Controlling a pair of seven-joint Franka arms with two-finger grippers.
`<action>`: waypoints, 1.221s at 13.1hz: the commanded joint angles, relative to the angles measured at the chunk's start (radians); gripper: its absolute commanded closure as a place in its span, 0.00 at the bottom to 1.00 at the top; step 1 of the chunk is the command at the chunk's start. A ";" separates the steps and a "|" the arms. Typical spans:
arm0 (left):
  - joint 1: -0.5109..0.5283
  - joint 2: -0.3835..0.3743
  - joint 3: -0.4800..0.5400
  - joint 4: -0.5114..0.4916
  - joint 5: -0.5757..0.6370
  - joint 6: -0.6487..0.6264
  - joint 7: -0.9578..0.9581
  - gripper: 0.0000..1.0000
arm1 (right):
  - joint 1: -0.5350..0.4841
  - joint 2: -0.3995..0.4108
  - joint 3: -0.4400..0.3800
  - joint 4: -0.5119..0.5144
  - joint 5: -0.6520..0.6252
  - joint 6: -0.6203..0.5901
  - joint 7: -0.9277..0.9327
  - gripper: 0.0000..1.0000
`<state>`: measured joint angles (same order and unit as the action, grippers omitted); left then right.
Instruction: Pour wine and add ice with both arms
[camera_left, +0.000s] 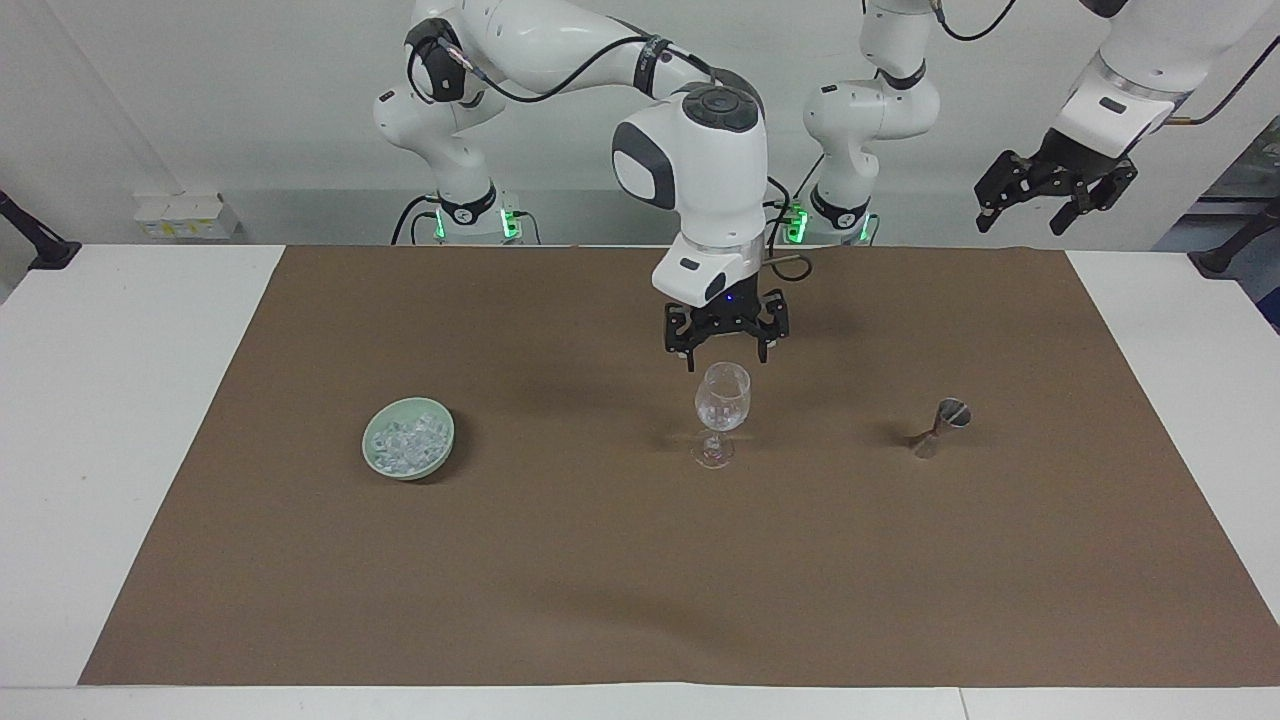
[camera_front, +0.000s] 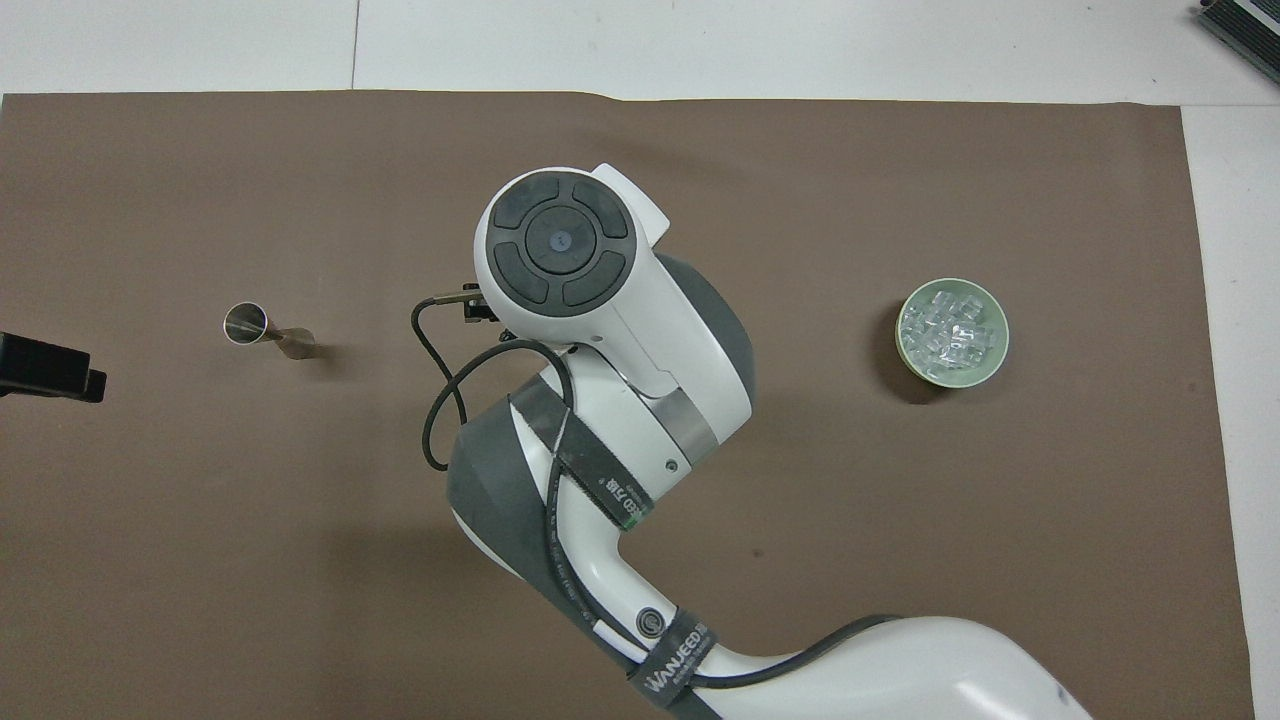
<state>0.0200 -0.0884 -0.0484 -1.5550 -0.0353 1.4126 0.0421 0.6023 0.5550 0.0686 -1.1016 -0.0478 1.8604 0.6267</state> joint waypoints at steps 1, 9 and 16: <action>0.011 -0.011 -0.004 -0.002 0.003 -0.006 0.018 0.00 | -0.036 -0.128 0.002 -0.142 -0.010 -0.001 -0.042 0.00; 0.011 -0.011 -0.004 -0.003 0.003 -0.006 0.018 0.00 | -0.110 -0.230 0.000 -0.214 -0.010 -0.052 -0.053 0.00; 0.011 -0.011 -0.004 -0.003 0.003 -0.006 0.018 0.00 | -0.223 -0.421 0.000 -0.420 -0.009 -0.058 -0.103 0.00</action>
<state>0.0200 -0.0884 -0.0484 -1.5550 -0.0353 1.4126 0.0421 0.4131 0.2310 0.0612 -1.3986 -0.0507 1.7937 0.5543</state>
